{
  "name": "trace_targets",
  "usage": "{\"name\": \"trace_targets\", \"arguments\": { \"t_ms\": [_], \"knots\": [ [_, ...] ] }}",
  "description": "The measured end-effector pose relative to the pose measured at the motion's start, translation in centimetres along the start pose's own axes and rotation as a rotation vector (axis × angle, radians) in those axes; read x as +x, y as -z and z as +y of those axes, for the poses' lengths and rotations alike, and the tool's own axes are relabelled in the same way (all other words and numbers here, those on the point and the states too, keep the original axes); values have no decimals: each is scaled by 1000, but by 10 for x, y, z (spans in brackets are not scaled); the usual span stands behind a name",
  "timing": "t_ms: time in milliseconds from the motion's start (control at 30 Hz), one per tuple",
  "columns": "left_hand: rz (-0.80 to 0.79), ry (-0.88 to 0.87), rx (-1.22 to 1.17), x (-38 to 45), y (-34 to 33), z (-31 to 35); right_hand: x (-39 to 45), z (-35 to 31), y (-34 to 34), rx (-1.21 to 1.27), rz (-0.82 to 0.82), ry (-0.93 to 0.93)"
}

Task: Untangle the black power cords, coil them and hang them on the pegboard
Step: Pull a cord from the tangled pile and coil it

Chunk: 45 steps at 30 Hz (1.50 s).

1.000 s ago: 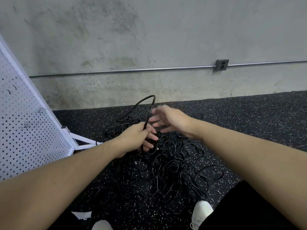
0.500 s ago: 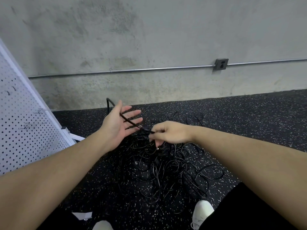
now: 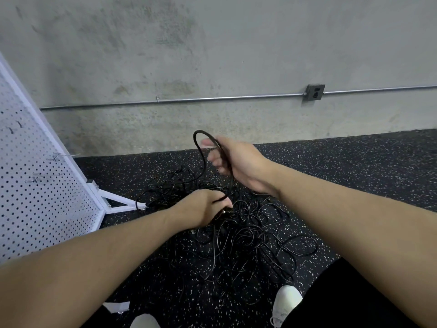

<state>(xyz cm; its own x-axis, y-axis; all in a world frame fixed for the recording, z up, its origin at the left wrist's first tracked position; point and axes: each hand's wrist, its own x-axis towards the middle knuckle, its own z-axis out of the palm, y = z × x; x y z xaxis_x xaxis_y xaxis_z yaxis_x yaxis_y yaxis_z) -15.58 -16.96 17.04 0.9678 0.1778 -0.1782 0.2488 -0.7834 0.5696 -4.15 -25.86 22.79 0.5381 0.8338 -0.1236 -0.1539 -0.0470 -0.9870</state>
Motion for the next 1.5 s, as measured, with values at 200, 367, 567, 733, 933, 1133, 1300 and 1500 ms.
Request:
{"name": "trace_targets", "arguments": {
  "t_ms": [200,367,567,733,933,1133,1300,1500],
  "knots": [
    [310,49,-486,6,18,4,-9,19,23,-610,-46,-168],
    [456,30,-861,2,34,10,-17,31,26,-939,-322,-246],
    [495,115,-1185,3,42,-1,-7,37,22,-747,-255,-178],
    [196,191,-721,-2,28,-20,-4,15,12,-525,25,53],
    [-114,60,-172,-3,9,-28,-4,7,14,-304,123,63],
    [160,59,-453,0,22,-8,-4,15,22,-328,24,-132],
    [371,55,-1012,9,32,10,-14,29,20,-857,-326,-280],
    [416,107,-1496,8,45,17,-13,34,9,-938,-382,-170]
  ]
}}
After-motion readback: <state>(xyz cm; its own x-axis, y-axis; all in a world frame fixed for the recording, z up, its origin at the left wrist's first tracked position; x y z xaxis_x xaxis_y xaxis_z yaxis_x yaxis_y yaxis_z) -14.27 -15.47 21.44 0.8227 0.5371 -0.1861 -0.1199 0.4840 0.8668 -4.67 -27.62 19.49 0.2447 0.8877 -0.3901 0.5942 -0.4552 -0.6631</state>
